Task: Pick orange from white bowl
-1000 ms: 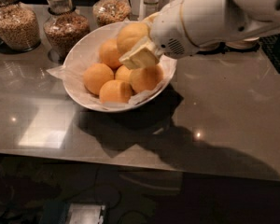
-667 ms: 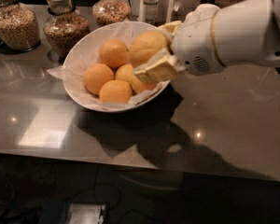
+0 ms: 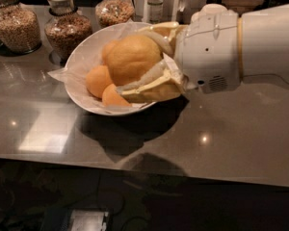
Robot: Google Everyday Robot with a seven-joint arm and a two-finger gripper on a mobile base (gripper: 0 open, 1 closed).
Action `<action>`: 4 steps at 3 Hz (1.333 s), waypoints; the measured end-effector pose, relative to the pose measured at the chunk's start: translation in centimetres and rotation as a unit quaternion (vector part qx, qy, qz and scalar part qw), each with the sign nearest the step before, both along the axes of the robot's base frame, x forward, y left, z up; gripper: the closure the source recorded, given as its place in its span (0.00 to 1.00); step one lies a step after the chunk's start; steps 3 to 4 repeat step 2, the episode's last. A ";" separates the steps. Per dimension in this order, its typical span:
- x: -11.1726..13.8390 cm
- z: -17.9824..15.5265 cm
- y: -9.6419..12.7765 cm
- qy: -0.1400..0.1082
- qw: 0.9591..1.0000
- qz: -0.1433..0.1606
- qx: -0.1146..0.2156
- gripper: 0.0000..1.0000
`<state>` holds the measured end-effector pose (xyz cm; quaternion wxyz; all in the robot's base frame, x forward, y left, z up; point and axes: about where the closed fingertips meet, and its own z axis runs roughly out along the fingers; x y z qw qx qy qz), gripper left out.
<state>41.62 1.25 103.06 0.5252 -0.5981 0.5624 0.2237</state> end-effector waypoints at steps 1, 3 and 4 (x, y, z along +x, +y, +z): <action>-0.3 0.6 0.5 -0.030 0.999 0.019 0.002 1.00; -0.3 0.6 0.5 -0.030 0.999 0.019 0.002 1.00; -0.3 0.6 0.5 -0.030 0.999 0.019 0.002 1.00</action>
Offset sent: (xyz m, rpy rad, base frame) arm -0.0039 0.0049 0.0063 0.0063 -0.0576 0.0385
